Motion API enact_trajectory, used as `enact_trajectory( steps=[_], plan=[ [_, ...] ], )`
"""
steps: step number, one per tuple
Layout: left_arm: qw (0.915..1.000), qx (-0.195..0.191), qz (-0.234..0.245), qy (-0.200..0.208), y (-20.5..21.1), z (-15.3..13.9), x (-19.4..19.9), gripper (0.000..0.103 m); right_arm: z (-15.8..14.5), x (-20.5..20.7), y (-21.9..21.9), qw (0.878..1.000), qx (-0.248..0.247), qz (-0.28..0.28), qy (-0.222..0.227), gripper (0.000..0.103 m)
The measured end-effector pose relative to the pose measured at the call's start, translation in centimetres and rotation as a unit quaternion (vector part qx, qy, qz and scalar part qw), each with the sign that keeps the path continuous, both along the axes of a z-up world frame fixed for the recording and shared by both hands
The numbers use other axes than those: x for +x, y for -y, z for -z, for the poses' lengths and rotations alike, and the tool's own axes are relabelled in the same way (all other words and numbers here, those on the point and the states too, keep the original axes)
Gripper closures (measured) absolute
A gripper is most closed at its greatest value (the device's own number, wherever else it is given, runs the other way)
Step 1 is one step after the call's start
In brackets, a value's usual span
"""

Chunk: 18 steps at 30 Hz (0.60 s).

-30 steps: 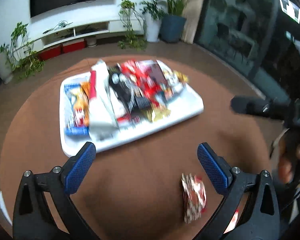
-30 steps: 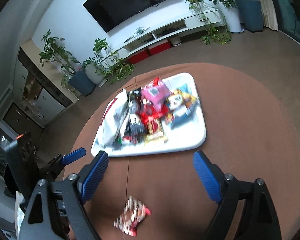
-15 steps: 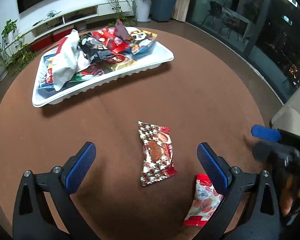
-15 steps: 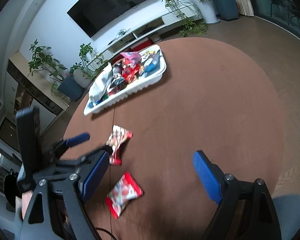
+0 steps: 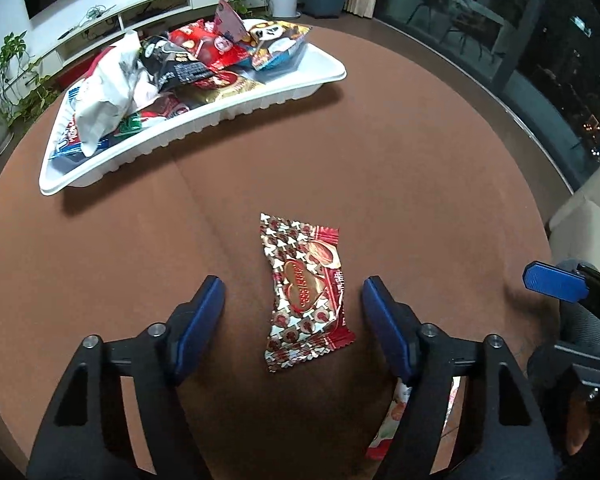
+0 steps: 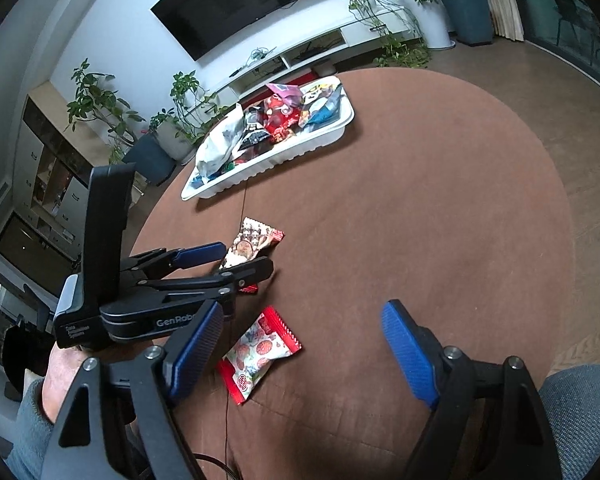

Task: Organize snacks
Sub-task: 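Grasp the brown-patterned candy with the left gripper while the right grasps the red-and-white candy packet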

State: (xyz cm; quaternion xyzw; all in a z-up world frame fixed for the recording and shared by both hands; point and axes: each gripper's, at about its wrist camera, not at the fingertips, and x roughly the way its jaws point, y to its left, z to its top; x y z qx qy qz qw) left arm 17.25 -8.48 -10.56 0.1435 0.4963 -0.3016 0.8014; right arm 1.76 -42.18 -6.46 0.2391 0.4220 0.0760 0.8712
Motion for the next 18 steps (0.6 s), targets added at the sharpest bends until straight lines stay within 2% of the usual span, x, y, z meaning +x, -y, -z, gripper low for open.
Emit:
enact_trajectory(
  steps=[4,11,18],
  plan=[
    [1.0000,0.004,0.000,0.004,0.27,0.06,0.08,0.038,0.00,-0.09,-0.15,1.000,-0.002,-0.002,0.000,0.019],
    [0.9999,0.008,-0.003,0.012,-0.34,-0.32,0.28,0.072,0.04,-0.24,-0.57,1.000,-0.006,-0.007,-0.002,0.019],
    [0.9998,0.012,0.011,0.014,0.42,-0.22,-0.13,0.074,-0.03,-0.42,-0.96,1.000,-0.013,-0.009,-0.002,0.020]
  ],
)
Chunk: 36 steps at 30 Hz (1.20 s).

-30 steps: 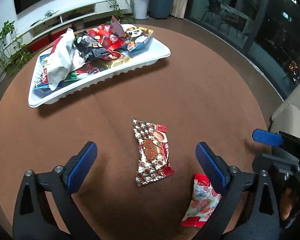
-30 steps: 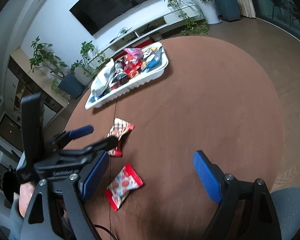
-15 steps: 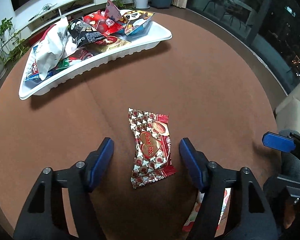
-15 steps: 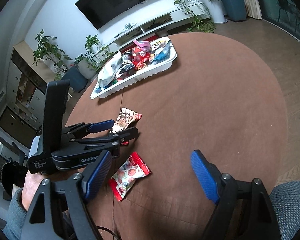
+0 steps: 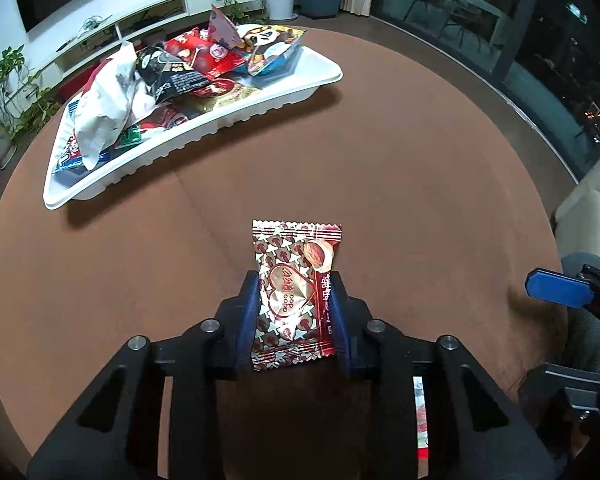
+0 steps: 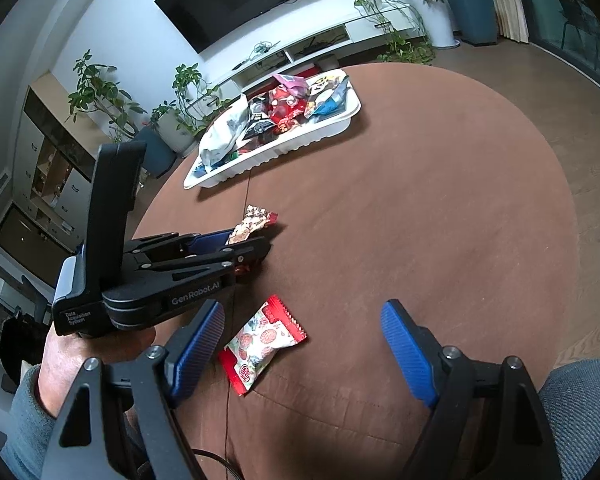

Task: Organize snacks
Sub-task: 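Grasp the brown-patterned candy with the left gripper while the right grasps the red-and-white candy packet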

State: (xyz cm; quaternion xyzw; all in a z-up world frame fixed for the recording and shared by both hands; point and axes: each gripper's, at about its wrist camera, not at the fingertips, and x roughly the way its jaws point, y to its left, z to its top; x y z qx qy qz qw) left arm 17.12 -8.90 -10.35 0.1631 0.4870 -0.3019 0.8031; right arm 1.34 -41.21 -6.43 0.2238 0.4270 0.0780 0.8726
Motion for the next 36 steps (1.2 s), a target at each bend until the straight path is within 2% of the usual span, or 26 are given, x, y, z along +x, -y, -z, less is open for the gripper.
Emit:
enact_trajectory(
  steps=[10,16,24,34,36],
  plan=[
    [0.9991,-0.037,-0.023,0.004,-2.2,-1.1,-0.5,0.075,0.5,0.1,-0.4,1.000,-0.011,-0.004,-0.017,0.021],
    [0.9959,-0.076,-0.049,0.000,-5.4,-2.3,-1.3,0.075,1.2,0.1,-2.2,0.999,-0.018,-0.028,-0.032,0.024],
    [0.9899,-0.114,-0.084,-0.012,-10.0,-2.1,-3.8,0.075,2.1,0.3,-5.2,0.996,-0.033,-0.064,-0.057,0.029],
    [0.9849,-0.145,-0.093,-0.017,-12.1,-2.3,-6.3,0.075,2.1,2.9,-8.8,0.992,-0.064,-0.097,-0.047,0.031],
    [0.9841,-0.148,-0.096,-0.016,-12.6,-2.4,-6.6,0.075,2.0,3.4,-9.0,0.991,-0.073,-0.100,-0.047,0.034]
  ],
)
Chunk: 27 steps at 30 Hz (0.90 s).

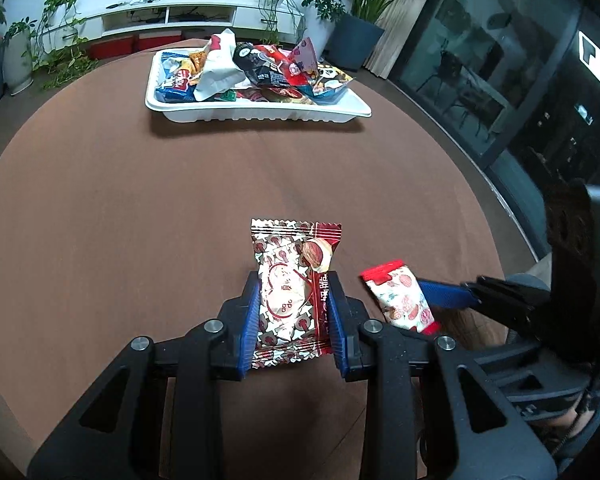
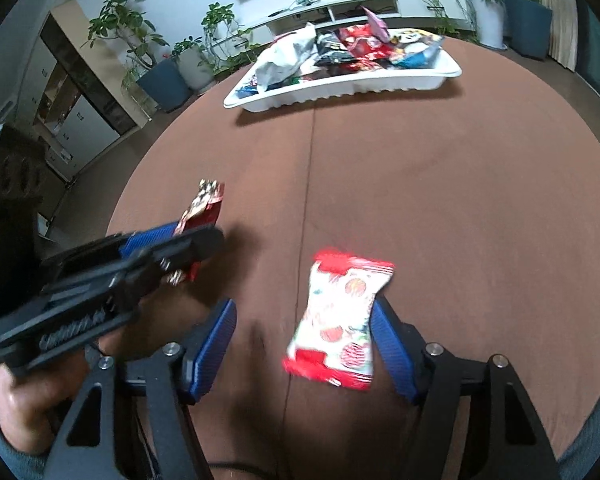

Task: Organize snacks
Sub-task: 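Grasp the brown-patterned candy with the left gripper while the right grasps the red-and-white candy packet, then carry the brown candy in the left gripper while the right carries the red-and-white packet to the tray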

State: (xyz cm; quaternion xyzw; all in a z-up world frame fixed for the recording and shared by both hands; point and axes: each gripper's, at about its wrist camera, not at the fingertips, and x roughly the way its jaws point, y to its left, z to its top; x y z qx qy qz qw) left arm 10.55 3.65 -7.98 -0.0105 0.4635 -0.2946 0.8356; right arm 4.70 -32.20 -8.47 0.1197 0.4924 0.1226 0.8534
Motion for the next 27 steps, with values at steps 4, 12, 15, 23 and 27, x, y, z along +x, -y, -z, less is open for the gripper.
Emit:
enact_trajectory(
  steps=[4,12,15,23,27],
  plan=[
    [0.9999,-0.007,-0.009,-0.001,-0.9,-0.1,-0.2,0.075,0.1,-0.1,-0.8,0.999,-0.034,-0.018,0.014,0.037],
    [0.9998,-0.015,-0.009,-0.004,-0.8,0.1,-0.8,0.075,0.2,-0.5,-1.7,0.992,-0.108,-0.050,0.033,0.051],
    [0.9998,-0.016,-0.011,-0.006,-0.8,0.2,-0.7,0.075,0.2,-0.4,-1.3,0.991,-0.119,-0.055,0.030,0.062],
    [0.9998,-0.016,-0.008,-0.006,-0.4,0.4,-0.5,0.075,0.1,-0.2,-1.5,0.990,-0.120,-0.066,0.023,0.070],
    [0.9997,-0.019,-0.009,-0.007,-0.3,0.5,-0.3,0.075,0.0,-0.2,-1.0,0.992,-0.107,-0.060,0.022,0.071]
  ],
)
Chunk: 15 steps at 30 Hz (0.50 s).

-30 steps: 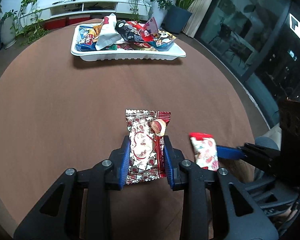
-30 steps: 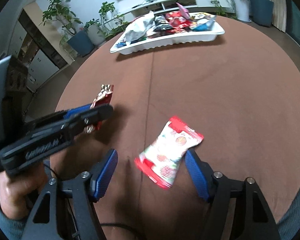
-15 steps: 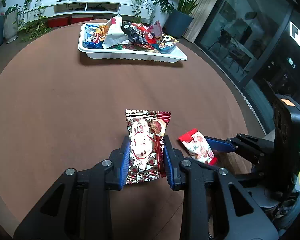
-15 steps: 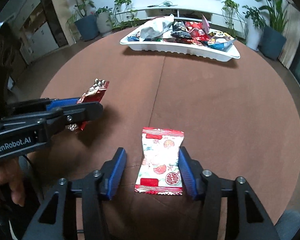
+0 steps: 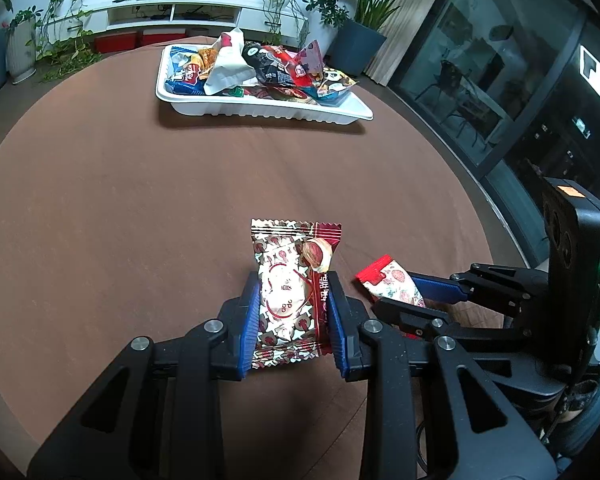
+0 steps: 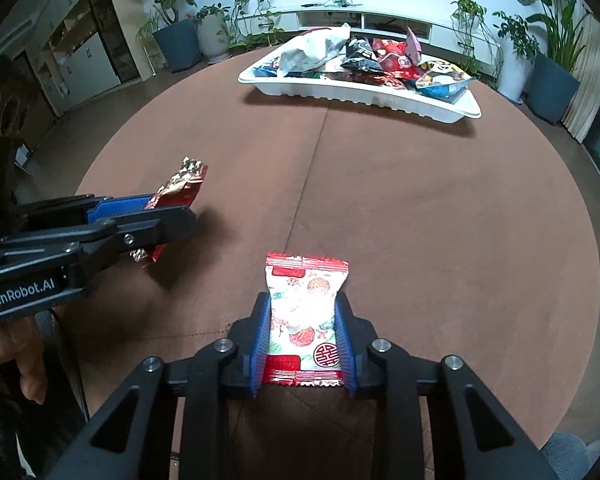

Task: Organize snacks
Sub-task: 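Carry the brown candy in the left gripper while the right carries the red-and-white packet to the tray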

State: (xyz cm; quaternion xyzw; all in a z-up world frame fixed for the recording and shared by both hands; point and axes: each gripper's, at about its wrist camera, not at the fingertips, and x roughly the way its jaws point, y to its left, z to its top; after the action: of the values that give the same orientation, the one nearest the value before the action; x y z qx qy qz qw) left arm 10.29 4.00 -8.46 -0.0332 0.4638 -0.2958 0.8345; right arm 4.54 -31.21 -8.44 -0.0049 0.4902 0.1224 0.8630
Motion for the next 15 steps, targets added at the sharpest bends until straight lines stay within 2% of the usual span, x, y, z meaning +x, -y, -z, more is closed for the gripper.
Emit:
enact_trajectory(
  steps=[15],
  plan=[
    [0.9998,-0.018,-0.010,0.005,-0.7,-1.0,0.6,0.075,-3.1,1.0,4.9,0.996,0.071,0.053,0.020,0.071]
  ],
)
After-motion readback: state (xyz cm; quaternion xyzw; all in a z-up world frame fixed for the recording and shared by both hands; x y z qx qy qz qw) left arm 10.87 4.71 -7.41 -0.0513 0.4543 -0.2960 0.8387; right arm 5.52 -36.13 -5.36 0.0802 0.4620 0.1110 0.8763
